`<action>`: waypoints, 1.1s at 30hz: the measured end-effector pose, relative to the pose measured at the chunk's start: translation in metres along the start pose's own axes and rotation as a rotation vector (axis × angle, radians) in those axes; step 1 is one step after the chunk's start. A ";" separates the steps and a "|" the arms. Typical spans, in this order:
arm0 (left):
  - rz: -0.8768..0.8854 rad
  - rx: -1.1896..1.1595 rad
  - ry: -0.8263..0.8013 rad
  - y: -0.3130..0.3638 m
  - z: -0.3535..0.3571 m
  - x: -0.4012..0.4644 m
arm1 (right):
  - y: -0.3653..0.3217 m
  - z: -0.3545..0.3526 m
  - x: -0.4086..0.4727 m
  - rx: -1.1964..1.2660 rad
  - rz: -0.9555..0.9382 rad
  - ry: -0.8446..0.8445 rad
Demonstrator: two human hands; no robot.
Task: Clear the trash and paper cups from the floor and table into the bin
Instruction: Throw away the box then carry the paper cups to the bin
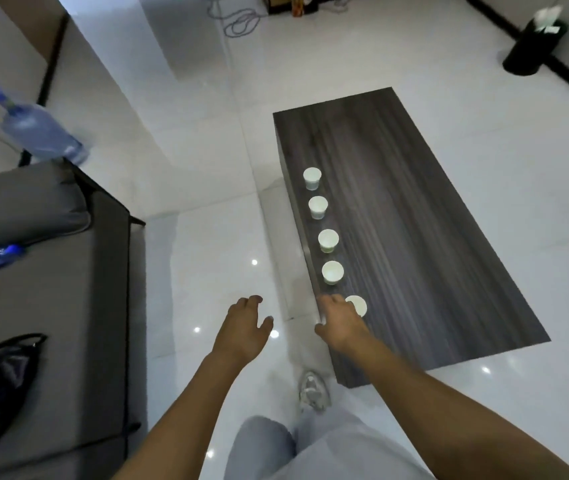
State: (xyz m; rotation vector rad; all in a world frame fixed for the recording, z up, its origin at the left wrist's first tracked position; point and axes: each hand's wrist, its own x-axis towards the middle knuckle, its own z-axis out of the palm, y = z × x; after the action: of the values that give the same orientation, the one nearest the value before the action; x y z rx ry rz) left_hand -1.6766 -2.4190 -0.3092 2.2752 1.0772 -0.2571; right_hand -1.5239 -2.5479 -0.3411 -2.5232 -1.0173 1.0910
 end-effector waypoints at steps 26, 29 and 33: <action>0.697 0.439 -0.637 0.102 0.026 0.244 | 0.027 0.012 0.068 0.609 0.829 0.335; 0.728 0.483 -0.652 0.099 0.067 0.266 | 0.046 0.032 0.093 0.628 0.851 0.333; 0.769 0.548 -0.650 0.085 0.120 0.295 | 0.069 0.058 0.133 0.595 0.848 0.335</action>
State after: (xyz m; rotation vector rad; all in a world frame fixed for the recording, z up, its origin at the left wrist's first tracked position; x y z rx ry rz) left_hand -1.4109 -2.3431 -0.4892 2.5739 -0.2484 -0.9579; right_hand -1.4650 -2.5143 -0.4862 -2.4684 0.4701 0.8777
